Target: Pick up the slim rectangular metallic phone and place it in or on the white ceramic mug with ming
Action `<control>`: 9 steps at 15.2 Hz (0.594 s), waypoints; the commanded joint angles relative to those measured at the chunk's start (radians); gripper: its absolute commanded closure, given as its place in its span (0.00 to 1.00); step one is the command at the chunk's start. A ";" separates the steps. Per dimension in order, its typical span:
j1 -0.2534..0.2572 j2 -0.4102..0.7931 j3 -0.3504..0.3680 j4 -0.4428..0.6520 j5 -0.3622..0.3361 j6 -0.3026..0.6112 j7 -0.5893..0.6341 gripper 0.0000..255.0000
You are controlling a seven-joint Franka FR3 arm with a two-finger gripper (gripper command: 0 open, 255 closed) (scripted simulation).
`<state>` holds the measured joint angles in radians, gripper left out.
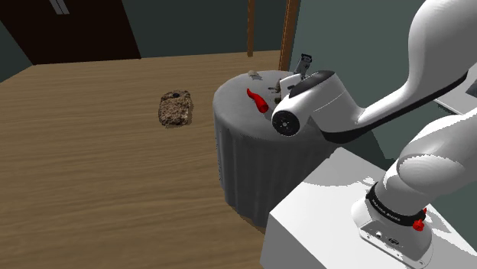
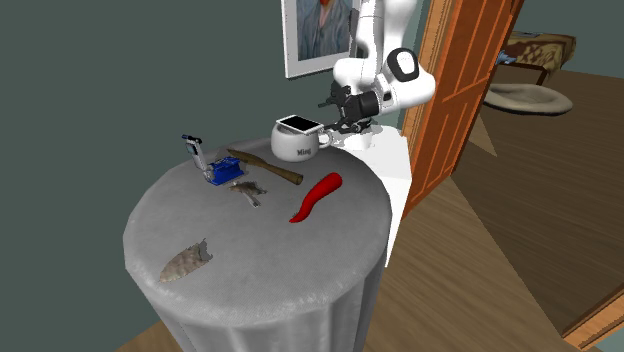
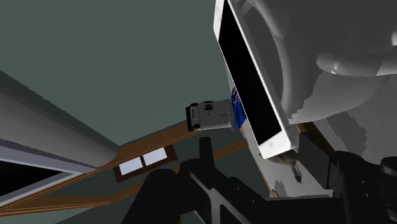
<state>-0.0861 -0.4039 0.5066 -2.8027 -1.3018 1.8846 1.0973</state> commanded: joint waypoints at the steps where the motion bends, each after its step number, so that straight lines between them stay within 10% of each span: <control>1: 0.000 0.000 0.000 0.000 0.000 0.000 0.000 0.00; 9: 0.088 -0.029 0.079 0.021 0.155 -0.087 -0.039 0.00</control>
<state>-0.0092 -0.4295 0.5760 -2.7841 -1.1669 1.8093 1.0633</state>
